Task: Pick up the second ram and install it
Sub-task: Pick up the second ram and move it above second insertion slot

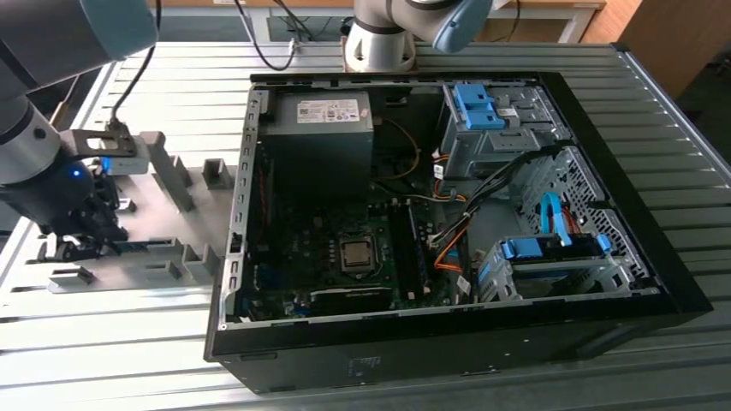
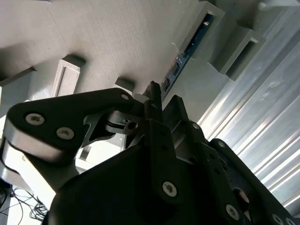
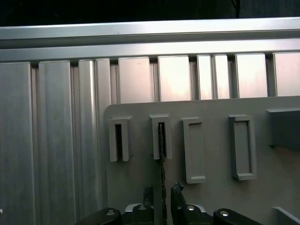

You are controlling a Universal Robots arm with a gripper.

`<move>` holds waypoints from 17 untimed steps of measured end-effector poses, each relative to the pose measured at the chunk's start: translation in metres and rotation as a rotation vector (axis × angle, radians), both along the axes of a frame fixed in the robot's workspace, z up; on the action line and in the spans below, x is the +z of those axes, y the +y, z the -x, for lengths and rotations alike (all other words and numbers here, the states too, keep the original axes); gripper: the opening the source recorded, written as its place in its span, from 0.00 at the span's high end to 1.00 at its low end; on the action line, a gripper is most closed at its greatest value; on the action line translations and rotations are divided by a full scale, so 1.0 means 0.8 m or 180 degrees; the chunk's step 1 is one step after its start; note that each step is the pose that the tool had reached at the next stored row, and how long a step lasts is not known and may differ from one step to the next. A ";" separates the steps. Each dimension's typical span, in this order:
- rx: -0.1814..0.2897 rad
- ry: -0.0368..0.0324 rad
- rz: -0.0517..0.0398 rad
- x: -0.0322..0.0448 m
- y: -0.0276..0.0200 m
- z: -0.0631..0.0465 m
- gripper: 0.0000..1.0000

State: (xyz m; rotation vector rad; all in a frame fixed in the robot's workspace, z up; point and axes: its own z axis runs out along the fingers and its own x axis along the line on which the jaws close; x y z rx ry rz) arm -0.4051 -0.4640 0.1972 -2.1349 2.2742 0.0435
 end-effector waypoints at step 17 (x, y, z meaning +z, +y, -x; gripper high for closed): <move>0.0000 0.0000 0.0000 -0.0083 0.0008 0.004 0.80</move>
